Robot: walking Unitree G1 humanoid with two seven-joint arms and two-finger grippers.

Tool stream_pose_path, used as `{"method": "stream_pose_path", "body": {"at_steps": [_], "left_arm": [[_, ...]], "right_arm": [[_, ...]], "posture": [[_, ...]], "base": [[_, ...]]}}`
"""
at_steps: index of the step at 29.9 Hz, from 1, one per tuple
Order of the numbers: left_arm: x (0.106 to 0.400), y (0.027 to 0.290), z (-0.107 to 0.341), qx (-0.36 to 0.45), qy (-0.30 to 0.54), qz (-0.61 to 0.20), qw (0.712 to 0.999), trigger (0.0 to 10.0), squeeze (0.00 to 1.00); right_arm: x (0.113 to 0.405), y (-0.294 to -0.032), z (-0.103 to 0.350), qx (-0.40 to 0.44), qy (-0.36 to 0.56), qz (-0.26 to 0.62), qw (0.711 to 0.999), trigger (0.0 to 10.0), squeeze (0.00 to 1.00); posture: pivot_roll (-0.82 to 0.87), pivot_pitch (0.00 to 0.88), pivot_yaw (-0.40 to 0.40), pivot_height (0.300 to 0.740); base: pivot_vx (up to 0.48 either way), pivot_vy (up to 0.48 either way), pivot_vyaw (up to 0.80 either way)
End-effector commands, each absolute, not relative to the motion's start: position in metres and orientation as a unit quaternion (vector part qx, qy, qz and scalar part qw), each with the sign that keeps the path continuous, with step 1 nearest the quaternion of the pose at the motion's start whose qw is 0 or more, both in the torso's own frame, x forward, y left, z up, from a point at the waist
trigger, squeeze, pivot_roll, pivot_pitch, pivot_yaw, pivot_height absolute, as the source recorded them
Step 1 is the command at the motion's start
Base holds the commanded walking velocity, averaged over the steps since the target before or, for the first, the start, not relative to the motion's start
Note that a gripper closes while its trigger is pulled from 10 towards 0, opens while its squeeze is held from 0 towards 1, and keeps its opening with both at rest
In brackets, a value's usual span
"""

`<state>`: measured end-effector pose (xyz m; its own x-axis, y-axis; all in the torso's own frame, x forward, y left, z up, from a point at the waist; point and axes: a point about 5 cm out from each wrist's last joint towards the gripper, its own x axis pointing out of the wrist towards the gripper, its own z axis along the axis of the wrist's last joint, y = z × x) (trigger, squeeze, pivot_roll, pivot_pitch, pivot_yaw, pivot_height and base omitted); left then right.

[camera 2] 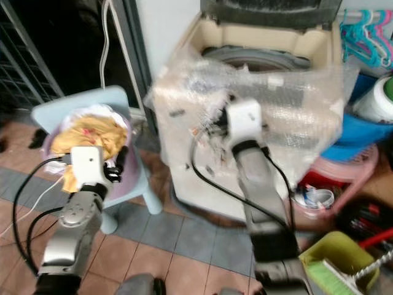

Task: Clothes washing

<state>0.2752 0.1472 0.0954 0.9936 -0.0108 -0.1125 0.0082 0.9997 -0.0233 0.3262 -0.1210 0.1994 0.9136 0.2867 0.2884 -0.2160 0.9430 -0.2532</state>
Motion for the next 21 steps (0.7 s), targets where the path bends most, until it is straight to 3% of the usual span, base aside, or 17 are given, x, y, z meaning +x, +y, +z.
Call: {"method": "stream_pose_path", "body": {"at_steps": [1,7,11,18,19,20,21], "left_arm": [[0.278,0.142,0.097,-0.02,0.052,-0.016,0.998,10.0,0.0],[0.275,0.14,0.094,-0.014,0.061,-0.027,0.998,10.0,0.0],[0.276,0.137,0.095,-0.011,0.06,-0.032,0.998,10.0,0.0],[0.28,0.138,0.094,-0.007,0.063,-0.03,0.998,10.0,0.0],[0.28,0.137,0.093,-0.007,0.063,-0.029,0.998,10.0,0.0],[0.281,0.137,0.093,-0.006,0.064,-0.028,0.998,10.0,0.0],[0.282,0.136,0.094,-0.005,0.064,-0.026,0.998,10.0,0.0]], "right_arm": [[0.334,-0.13,0.21,-0.119,-0.18,0.123,0.969,10.0,0.0],[0.353,-0.134,0.234,-0.105,-0.202,0.107,0.968,10.0,0.0],[0.372,-0.138,0.28,-0.087,-0.246,0.096,0.961,10.0,0.0],[0.388,-0.116,0.337,-0.027,-0.291,0.16,0.943,10.0,0.0],[0.391,-0.113,0.334,-0.006,-0.276,0.166,0.947,10.0,0.55],[0.395,-0.11,0.328,0.022,-0.255,0.171,0.952,10.0,0.98],[0.399,-0.103,0.31,0.044,-0.21,0.174,0.961,10.0,1.0]], "posture": [[-0.02,0.074,0.051,0.74],[-0.01,0.058,0.052,0.74],[0.0,0.05,0.049,0.74],[0.0,0.036,0.048,0.74],[0.0,0.035,0.046,0.74],[0.0,0.035,0.042,0.74],[0.01,0.044,0.037,0.74]], "base": [[0.431,0.0,0.0],[0.433,0.0,0.0],[0.38,0.0,0.0],[0.0,0.0,0.0],[0.0,0.0,0.0],[0.0,0.0,0.0],[0.0,0.0,0.0]]}}
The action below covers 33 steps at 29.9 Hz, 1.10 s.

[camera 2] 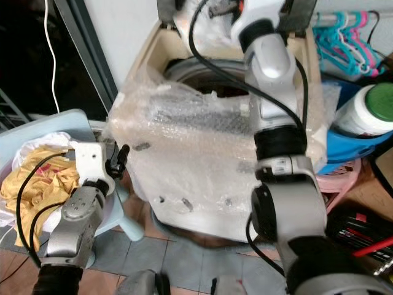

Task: Clothes washing

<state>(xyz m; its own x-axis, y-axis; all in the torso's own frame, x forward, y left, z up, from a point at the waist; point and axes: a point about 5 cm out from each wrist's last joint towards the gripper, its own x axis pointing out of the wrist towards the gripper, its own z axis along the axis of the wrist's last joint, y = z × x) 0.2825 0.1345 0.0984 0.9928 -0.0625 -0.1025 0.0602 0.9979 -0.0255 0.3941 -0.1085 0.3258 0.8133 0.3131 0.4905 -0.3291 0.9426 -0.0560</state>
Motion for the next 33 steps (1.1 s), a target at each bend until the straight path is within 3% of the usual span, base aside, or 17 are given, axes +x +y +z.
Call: {"method": "stream_pose_path", "body": {"at_steps": [1,5,11,17,21,26,32,33], "left_arm": [[0.282,0.136,0.094,-0.005,0.063,-0.025,0.998,10.0,0.0],[0.282,0.137,0.095,-0.007,0.061,-0.012,0.998,10.0,0.0],[0.283,0.136,0.093,-0.013,0.068,-0.009,0.998,10.0,0.0],[0.284,0.133,0.093,-0.018,0.067,-0.024,0.997,10.0,0.0],[0.284,0.132,0.094,-0.019,0.064,-0.024,0.997,10.0,0.0],[0.283,0.136,0.094,-0.032,0.064,-0.015,0.997,10.0,0.0],[0.282,0.134,0.096,-0.031,0.057,-0.021,0.998,10.0,0.0],[0.282,0.134,0.097,-0.031,0.055,-0.02,0.998,10.0,0.0]], "right_arm": [[0.401,-0.101,0.304,0.044,-0.196,0.174,0.964,10.0,1.0],[0.405,-0.103,0.259,0.049,-0.086,0.142,0.985,10.0,1.0],[0.397,-0.123,0.217,0.033,-0.011,0.126,0.991,10.0,1.0],[0.383,-0.134,0.226,0.011,-0.083,0.119,0.989,10.0,1.0],[0.35,-0.124,0.228,-0.057,-0.167,0.165,0.97,10.0,1.0],[0.315,-0.106,0.209,-0.062,-0.175,0.212,0.959,10.0,1.0],[0.299,-0.103,0.199,-0.068,-0.174,0.226,0.956,10.0,1.0],[0.294,-0.109,0.194,-0.066,-0.166,0.211,0.961,10.0,0.0]], "posture": [[0.01,0.044,0.037,0.74],[0.0,0.047,0.037,0.74],[-0.01,0.049,0.04,0.74],[-0.02,0.047,0.042,0.74],[-0.03,0.049,0.041,0.74],[-0.03,0.052,0.042,0.74],[-0.03,0.052,0.046,0.74],[-0.03,0.051,0.046,0.74]], "base": [[0.0,0.0,0.0],[0.0,0.0,0.0],[0.0,0.0,0.0],[0.0,0.0,0.0],[0.0,0.0,0.0],[0.0,0.088,0.0],[0.0,0.466,0.0],[0.0,0.48,0.0]]}}
